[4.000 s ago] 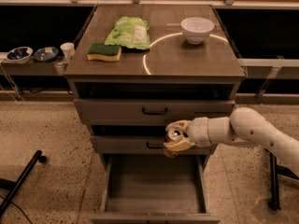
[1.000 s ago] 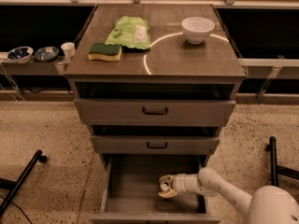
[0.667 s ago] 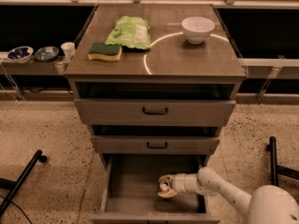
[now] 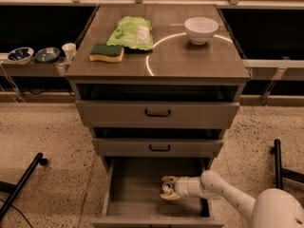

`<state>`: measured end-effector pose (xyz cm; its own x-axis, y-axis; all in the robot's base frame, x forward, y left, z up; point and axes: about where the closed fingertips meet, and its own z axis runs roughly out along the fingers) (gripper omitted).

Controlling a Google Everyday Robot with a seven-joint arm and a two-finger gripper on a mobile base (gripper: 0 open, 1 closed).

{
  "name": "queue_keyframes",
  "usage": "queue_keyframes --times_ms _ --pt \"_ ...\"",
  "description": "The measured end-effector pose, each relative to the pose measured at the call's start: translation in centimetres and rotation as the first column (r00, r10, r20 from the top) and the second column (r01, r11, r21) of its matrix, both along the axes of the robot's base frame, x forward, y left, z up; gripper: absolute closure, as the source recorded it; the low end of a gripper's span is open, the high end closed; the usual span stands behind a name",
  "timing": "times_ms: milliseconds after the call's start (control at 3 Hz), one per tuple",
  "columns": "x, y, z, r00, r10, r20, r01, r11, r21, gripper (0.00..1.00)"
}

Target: Place orange can into bottom drawer

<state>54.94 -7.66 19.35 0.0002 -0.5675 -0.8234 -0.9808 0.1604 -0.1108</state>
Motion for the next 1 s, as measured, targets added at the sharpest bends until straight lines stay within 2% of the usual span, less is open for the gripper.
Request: queue_keyframes --times_ms 333,667,1000 --pt "0.0 0.0 0.0 1.0000 0.000 0.000 0.000 1.000 0.000 0.00" --pt "0.0 0.0 0.0 1.0000 0.000 0.000 0.000 1.000 0.000 0.00" --pt "-0.3 -1.8 1.9 0.9992 -0.039 -0.005 0.039 0.999 0.016 0.00"
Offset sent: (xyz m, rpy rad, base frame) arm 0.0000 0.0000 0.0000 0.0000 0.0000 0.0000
